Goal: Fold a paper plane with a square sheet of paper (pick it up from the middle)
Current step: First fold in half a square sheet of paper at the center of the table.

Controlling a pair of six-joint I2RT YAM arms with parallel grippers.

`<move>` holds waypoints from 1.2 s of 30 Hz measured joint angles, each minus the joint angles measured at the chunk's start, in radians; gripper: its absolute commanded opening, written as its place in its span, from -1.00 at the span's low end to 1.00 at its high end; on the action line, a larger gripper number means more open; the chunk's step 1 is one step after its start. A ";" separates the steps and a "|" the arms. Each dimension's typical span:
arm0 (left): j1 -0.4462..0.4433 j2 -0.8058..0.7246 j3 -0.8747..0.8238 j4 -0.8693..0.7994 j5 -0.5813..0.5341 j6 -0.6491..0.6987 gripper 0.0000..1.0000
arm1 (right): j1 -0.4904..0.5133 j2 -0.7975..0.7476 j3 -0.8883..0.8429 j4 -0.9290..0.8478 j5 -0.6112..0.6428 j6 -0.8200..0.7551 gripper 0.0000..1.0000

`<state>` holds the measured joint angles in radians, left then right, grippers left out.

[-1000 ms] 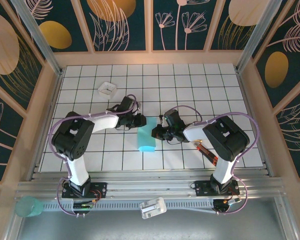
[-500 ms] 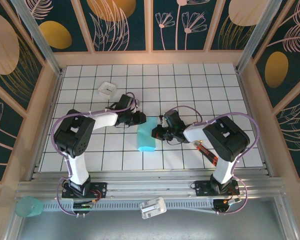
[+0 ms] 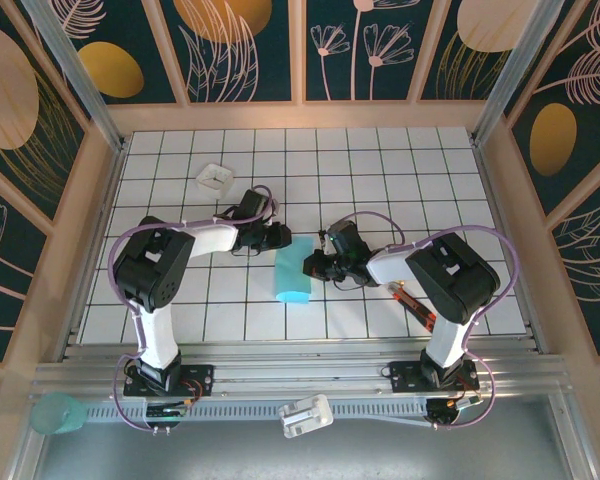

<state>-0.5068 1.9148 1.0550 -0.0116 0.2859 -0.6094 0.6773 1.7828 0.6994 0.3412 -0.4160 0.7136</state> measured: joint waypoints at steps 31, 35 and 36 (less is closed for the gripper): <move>-0.062 -0.234 -0.239 -0.015 -0.014 -0.047 -0.36 | 0.003 -0.004 0.000 0.001 0.009 -0.001 -1.00; -0.096 -0.315 -0.280 0.013 0.037 -0.083 -0.35 | 0.005 -0.006 -0.002 0.000 0.020 -0.001 -1.00; -0.108 -0.316 -0.286 0.030 0.056 -0.095 -0.36 | 0.005 -0.006 -0.002 0.000 0.021 -0.001 -1.00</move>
<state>-0.6144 1.5986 0.7692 0.0181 0.3416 -0.7048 0.6827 1.7763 0.6975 0.3416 -0.3950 0.7128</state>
